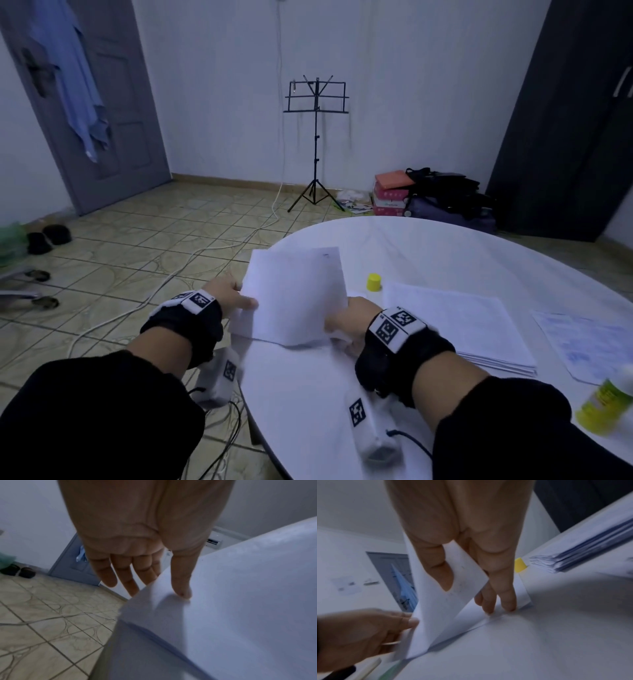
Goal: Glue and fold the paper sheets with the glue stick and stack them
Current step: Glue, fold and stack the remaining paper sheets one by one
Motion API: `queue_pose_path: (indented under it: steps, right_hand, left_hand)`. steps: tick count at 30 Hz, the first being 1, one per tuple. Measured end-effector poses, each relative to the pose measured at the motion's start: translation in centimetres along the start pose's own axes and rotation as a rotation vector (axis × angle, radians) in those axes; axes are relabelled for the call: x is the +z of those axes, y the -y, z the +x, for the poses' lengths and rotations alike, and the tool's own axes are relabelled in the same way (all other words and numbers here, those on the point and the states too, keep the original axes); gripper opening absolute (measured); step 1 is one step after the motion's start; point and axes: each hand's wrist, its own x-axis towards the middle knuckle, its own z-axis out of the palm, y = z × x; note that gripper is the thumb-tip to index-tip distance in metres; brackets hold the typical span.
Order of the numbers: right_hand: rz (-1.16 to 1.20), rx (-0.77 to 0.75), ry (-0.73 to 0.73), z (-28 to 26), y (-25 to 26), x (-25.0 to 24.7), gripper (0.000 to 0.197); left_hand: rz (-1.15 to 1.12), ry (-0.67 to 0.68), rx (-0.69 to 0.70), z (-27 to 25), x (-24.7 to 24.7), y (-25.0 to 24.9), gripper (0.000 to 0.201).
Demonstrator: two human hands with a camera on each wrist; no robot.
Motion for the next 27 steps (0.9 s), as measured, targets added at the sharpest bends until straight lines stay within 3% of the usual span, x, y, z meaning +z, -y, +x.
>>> queue_pose_path:
  steps: [1, 4, 6, 8, 10, 12, 15, 17, 21, 27]
  right_hand:
    - [0.071, 0.014, -0.009, 0.0, -0.1, -0.1, 0.024]
    - [0.208, 0.069, -0.067, -0.6, -0.2, -0.8, 0.018]
    - [0.280, 0.065, -0.118, -1.7, -0.2, -2.0, 0.030]
    - [0.338, 0.026, -0.155, -2.9, -0.7, -3.7, 0.042]
    - [0.348, 0.007, -0.179, -4.9, -1.9, -5.8, 0.038]
    - [0.321, 0.027, -0.209, -7.0, -3.8, -7.9, 0.038]
    - [0.194, 0.089, -0.268, -10.3, -8.0, -10.5, 0.029]
    - [0.045, 0.143, -0.286, -12.5, -10.9, -11.8, 0.022]
    - [-0.126, 0.246, -0.277, -16.1, -15.4, -12.9, 0.022]
    - [-0.244, 0.252, -0.273, -18.3, -18.3, -12.9, 0.029]
  left_hand:
    - [-0.064, -0.031, 0.008, -0.2, -0.3, 0.1, 0.022]
    - [-0.389, -0.086, -0.003, -1.0, -1.0, 0.1, 0.012]
    - [-0.505, -0.081, 0.030, -2.1, -1.7, -0.7, 0.011]
    - [-0.552, -0.069, 0.089, -3.5, -1.8, -2.0, 0.040]
    - [-0.625, 0.003, 0.123, -5.2, -1.4, -3.6, 0.072]
    - [-0.651, 0.144, 0.167, -7.1, -0.2, -5.3, 0.071]
    - [-0.504, 0.351, 0.210, -10.2, 2.6, -7.8, 0.038]
    - [-0.367, 0.446, 0.245, -12.2, 4.9, -9.3, 0.028]
    - [-0.098, 0.532, 0.319, -15.1, 9.2, -11.6, 0.025]
    - [0.180, 0.586, 0.379, -16.8, 12.7, -12.7, 0.024]
